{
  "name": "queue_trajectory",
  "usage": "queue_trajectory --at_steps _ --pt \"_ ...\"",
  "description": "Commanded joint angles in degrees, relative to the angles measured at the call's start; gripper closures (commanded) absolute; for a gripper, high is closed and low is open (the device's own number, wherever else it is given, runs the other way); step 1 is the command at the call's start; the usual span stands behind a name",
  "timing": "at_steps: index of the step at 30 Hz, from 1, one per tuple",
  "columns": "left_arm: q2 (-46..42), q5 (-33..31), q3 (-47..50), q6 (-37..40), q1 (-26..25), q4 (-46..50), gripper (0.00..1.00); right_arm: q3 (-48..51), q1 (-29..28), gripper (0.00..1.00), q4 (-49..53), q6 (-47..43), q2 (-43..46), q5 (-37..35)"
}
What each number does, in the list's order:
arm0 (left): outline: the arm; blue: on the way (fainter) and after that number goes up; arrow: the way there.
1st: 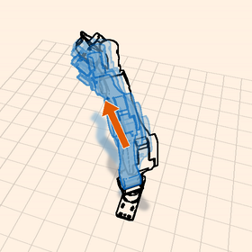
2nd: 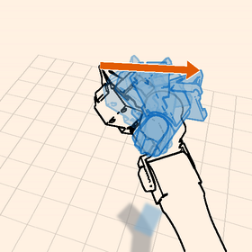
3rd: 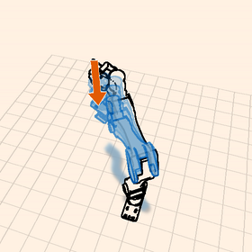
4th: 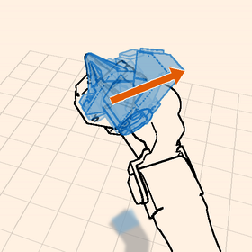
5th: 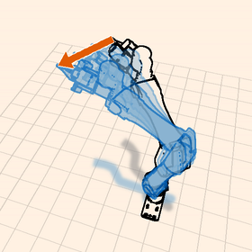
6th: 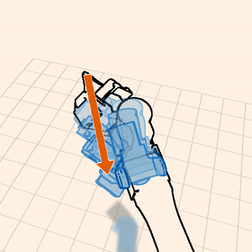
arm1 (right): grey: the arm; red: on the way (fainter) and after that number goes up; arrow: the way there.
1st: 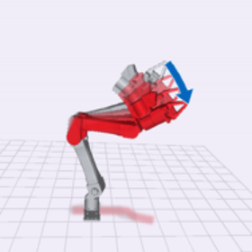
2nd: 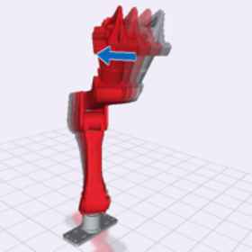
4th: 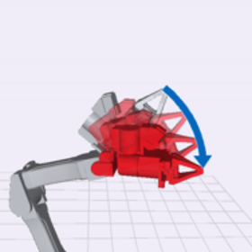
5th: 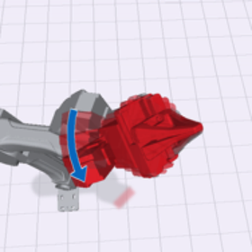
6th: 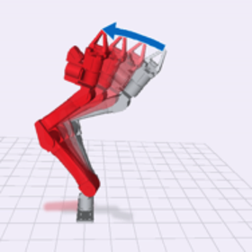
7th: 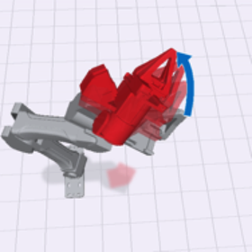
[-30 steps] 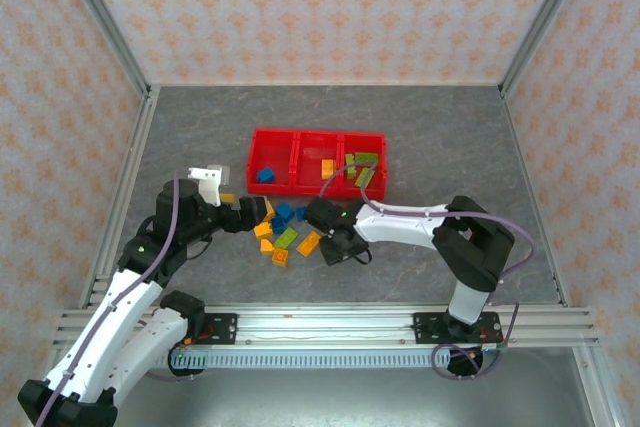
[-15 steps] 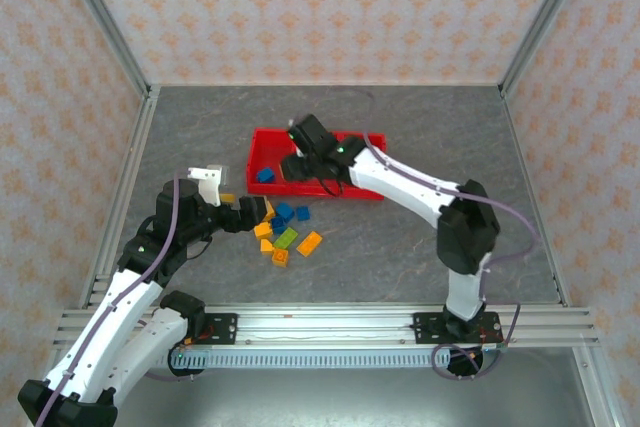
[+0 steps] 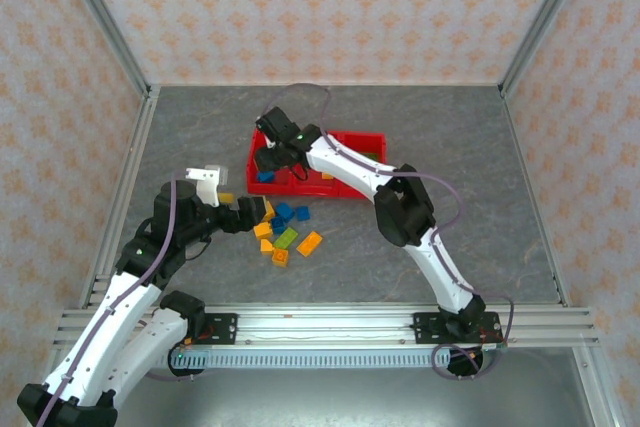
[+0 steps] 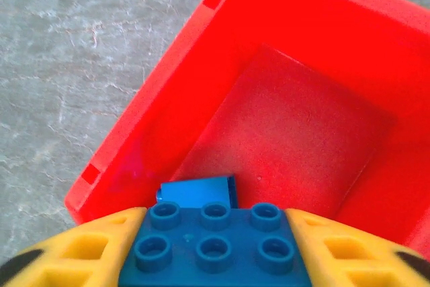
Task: Sort the legos into containers by color
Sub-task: Place the lego in the container, then pick up the lego from the center of the table.
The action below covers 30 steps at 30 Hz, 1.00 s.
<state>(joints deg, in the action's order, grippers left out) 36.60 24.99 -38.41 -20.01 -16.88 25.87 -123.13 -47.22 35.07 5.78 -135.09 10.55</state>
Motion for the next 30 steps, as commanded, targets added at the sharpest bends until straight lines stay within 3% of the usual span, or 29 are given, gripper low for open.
queue_trajectory --at_steps 1,5,10,16,30 --pt "0.0 -1.0 0.4 -0.6 -0.4 -1.2 0.01 -2.8 0.6 0.38 1.4 -0.6 -0.1 0.2" --pt "0.3 -1.0 0.4 -0.5 -0.4 -1.2 0.01 -3.4 0.6 0.23 2.4 0.3 0.7 0.0" --pt "0.5 -1.2 0.4 -0.6 -0.4 -1.2 0.01 -4.2 0.6 0.15 3.9 1.7 3.0 -0.9" --pt "1.1 -1.0 0.4 -0.6 -0.4 -1.3 0.01 -1.3 0.4 0.14 6.6 4.7 9.6 -0.1" --pt "3.7 1.5 0.4 0.0 -0.4 -1.5 0.01 29.9 -2.4 0.24 1.3 10.7 28.8 -1.3"
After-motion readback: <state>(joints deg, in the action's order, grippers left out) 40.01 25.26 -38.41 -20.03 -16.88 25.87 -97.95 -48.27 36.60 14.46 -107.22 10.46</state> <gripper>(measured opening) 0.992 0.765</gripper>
